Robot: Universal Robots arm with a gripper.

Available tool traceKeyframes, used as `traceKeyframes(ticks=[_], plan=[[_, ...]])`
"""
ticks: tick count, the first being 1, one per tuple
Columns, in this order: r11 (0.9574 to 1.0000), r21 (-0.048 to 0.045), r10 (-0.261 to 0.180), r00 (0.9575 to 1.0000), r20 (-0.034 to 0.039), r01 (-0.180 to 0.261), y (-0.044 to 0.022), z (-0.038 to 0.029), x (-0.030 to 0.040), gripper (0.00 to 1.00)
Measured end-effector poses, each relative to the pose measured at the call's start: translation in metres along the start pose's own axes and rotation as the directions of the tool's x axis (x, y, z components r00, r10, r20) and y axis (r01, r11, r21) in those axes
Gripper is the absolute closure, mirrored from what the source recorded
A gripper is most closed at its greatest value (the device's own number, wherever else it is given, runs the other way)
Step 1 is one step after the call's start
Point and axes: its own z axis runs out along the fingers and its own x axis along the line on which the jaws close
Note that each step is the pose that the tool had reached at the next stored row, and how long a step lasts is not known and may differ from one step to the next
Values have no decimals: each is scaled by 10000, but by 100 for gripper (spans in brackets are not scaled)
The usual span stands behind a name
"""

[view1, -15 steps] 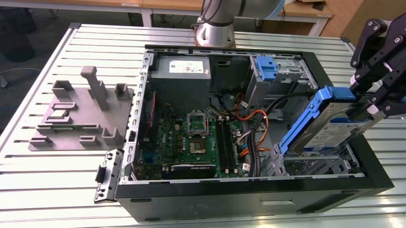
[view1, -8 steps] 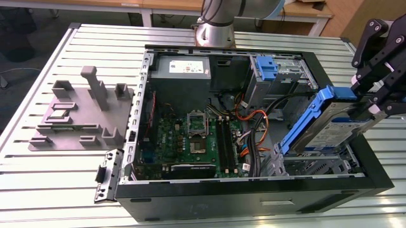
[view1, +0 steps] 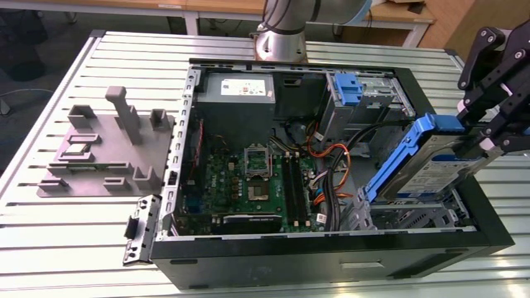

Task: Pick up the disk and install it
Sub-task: 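Insert the disk into the insertion slot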

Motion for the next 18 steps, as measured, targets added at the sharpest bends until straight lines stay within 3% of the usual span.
traceKeyframes(ticks=[18], plan=[[10000,1,0,10000,0,0,-4,70,1,65]])
